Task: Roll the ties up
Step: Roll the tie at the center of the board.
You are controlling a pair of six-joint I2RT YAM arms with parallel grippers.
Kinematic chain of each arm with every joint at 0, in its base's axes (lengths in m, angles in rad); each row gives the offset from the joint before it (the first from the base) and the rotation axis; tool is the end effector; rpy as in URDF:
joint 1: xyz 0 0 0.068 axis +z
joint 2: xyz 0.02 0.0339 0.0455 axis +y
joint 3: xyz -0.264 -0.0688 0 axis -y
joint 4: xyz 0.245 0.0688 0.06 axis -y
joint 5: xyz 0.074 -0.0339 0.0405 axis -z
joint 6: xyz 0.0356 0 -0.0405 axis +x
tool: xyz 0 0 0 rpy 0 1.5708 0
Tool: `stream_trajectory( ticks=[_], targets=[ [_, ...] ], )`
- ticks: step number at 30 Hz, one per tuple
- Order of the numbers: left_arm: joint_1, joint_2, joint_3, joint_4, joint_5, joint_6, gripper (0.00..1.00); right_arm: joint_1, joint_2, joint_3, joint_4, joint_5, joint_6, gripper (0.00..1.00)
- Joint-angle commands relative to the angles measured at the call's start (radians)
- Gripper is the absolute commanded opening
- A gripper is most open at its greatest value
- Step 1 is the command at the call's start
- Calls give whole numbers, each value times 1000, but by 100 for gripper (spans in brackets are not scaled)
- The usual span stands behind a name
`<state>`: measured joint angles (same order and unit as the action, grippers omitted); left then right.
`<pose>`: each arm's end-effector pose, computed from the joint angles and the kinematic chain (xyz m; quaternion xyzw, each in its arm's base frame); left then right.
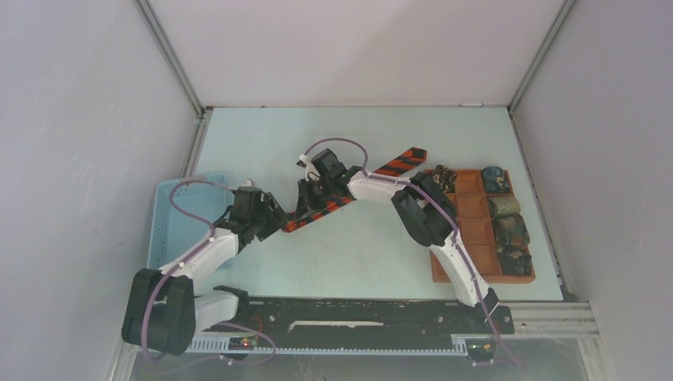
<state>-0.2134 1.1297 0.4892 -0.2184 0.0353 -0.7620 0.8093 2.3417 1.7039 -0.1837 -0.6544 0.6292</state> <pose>0.2061 -0.0460 0.1710 -0.2479 0.9038 -0.1779 0.3000 0.3336 0.3813 0.1303 -0.1964 0.8671 0.4533 0.0636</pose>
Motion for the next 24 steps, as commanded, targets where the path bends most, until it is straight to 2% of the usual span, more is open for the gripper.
stream_trajectory(
  ticks=[1, 16, 19, 24],
  targets=[
    [7, 35, -17, 80, 48, -32, 64, -3, 21, -15, 16, 4, -4, 10],
    [8, 130, -43, 150, 50, -83, 56, -5, 19, -35, 33, 2, 4, 10],
    [7, 137, -41, 155, 50, -87, 48, -6, 19, -35, 33, 2, 3, 10],
    [6, 142, -38, 160, 50, -89, 30, -6, 10, -29, 33, 2, 7, 10]
  ],
)
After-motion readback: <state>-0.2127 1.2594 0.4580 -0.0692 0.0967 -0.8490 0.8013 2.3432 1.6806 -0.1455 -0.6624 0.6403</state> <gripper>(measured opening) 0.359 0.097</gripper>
